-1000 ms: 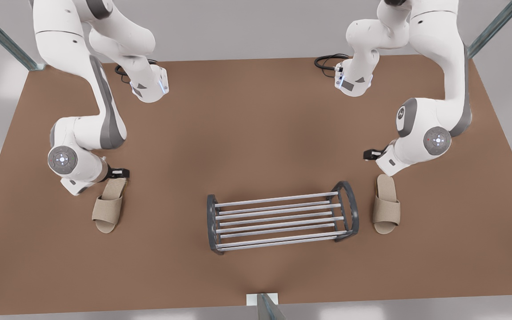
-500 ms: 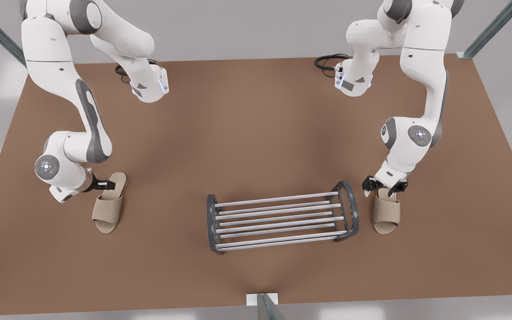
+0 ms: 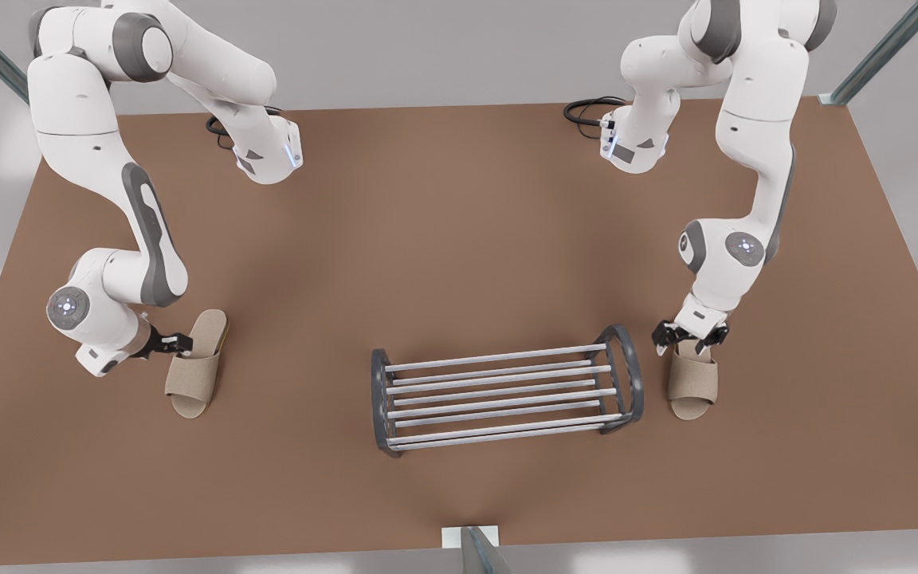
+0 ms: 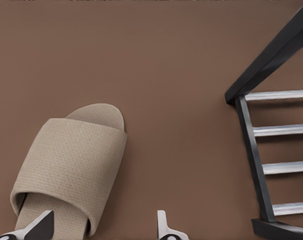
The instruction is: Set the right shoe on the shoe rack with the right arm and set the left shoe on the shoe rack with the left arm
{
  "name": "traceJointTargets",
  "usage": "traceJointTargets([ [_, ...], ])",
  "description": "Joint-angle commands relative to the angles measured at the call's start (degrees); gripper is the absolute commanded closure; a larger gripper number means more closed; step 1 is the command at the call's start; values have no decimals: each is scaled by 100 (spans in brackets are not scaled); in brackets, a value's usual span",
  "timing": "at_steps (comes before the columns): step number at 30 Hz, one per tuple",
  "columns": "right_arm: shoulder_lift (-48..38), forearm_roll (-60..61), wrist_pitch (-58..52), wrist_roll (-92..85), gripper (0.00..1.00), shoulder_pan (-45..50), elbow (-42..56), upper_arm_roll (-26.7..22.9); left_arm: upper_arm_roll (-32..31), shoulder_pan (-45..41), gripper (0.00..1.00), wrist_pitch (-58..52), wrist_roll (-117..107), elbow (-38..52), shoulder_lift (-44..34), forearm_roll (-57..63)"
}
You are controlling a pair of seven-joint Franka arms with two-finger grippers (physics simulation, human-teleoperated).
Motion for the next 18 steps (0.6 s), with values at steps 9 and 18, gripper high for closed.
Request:
traceJointTargets([
  [9, -10, 28, 209, -731, 0, -68, -269, 5, 0, 18, 0, 551, -127, 46, 360, -24],
  [18, 456, 238, 613, -731, 0, -85, -111, 5, 0, 18, 0, 560, -127, 196, 571, -24],
])
